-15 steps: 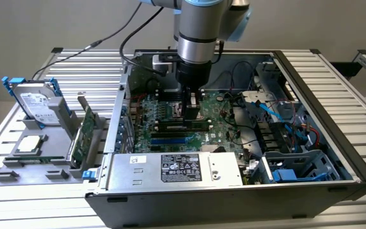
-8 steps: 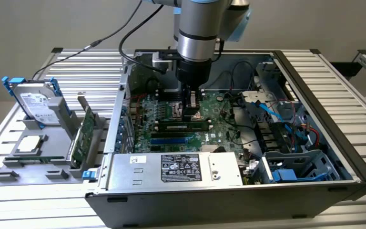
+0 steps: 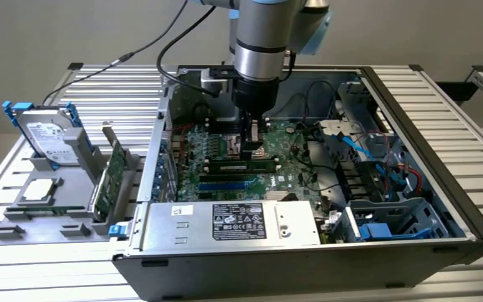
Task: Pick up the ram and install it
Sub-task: 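Press down the ram until it locks into place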
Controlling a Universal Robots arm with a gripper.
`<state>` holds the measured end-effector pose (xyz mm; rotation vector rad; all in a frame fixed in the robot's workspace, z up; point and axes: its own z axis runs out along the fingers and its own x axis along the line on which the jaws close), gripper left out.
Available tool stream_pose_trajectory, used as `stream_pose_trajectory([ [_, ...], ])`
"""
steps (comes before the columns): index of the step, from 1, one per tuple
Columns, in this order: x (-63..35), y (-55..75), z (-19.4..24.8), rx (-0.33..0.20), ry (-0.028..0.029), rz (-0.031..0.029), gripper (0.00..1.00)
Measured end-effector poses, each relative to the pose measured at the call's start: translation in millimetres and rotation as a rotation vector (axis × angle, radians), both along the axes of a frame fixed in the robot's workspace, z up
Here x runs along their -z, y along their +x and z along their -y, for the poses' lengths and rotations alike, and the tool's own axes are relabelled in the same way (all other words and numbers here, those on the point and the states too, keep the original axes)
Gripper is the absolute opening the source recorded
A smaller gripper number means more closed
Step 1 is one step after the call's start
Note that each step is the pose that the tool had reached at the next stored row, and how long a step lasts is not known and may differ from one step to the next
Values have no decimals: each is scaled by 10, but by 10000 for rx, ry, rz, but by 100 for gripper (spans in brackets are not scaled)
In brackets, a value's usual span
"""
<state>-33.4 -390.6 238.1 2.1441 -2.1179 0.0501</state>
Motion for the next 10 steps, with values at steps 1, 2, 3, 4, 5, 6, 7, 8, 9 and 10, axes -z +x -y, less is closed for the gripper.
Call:
stream_pose_trajectory([
  [1, 5, 0, -1, 0, 1, 0, 11],
  [2, 10, 0, 0, 0, 1, 1, 11],
  [3, 16, 0, 0, 0, 1, 1, 11],
  [4, 22, 0, 0, 0, 0, 1, 11],
  [5, 29, 0, 0, 0, 0, 1, 11],
  [6, 37, 0, 0, 0, 1, 1, 11],
  [7, 44, 0, 0, 0, 0, 1, 11],
  [8, 52, 0, 0, 0, 0, 0, 11],
  [9, 60, 0, -1, 0, 1, 1, 11],
  [10, 68, 0, -1, 0, 1, 1, 11],
])
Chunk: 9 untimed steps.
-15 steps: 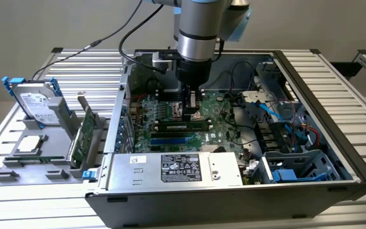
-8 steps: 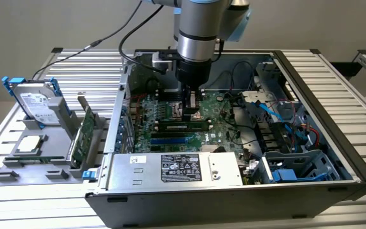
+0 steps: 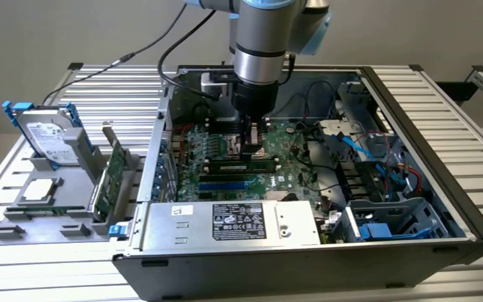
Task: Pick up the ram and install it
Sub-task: 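Press down the ram until it locks into place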
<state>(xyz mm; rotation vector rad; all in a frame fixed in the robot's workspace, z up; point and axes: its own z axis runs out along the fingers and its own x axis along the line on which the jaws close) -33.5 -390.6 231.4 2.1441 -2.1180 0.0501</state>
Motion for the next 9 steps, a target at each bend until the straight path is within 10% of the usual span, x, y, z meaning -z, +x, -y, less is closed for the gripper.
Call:
stream_pose_trajectory([
  [9, 47, 0, 0, 0, -6, -3, 11],
])
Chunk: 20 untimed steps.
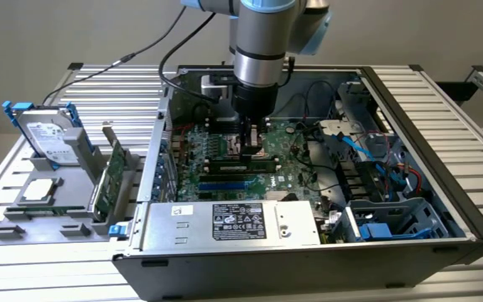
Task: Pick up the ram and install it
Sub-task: 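Press down the ram until it locks into place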
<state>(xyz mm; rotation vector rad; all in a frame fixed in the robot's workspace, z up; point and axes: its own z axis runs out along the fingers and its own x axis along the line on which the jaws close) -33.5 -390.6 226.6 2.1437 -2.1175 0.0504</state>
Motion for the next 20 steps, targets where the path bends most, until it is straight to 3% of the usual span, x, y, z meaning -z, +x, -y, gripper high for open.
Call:
stream_pose_trajectory([
  [13, 24, 0, -3, 1, 7, 1, 11],
  [15, 9, 0, -5, 0, 25, -9, 11],
  [20, -97, -1, -2, 0, 6, -62, 11],
])
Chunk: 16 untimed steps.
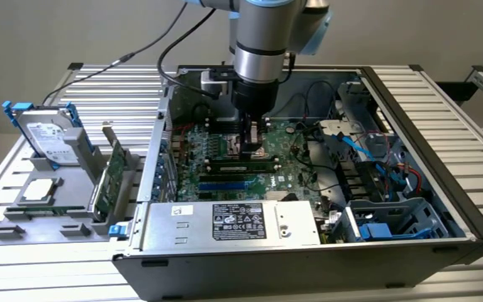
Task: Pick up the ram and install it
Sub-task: 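Press down the ram until it locks into place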
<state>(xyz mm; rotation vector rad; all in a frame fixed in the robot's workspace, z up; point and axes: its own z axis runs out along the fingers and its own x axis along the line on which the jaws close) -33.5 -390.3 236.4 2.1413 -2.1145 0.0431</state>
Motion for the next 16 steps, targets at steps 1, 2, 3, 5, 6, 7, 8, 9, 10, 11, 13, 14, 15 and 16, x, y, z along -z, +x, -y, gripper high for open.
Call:
stream_pose_trajectory([
  [1, -16, 0, 0, 0, 0, -8, 11],
  [2, -30, 0, 0, 0, -1, -16, 11],
  [3, -44, 0, 0, 0, 0, -25, 11],
  [5, -72, 0, 0, 0, -1, -45, 11],
  [6, -76, 0, 0, 0, 0, -47, 11],
  [7, -75, 0, 0, 0, 1, -47, 11],
  [8, -75, 0, 0, 1, 1, -48, 11],
  [9, -76, 0, 0, 0, 0, -48, 11],
  [10, -76, 0, 0, 0, 0, -48, 11],
  [11, -76, 0, 0, 0, 1, -48, 11],
  [13, -76, 0, 0, 0, 0, -48, 11],
  [14, -76, 0, 0, 0, 0, -48, 11],
  [15, -76, 0, 0, 0, 0, -48, 11],
  [16, -76, 0, 0, 0, 0, -49, 11],
])
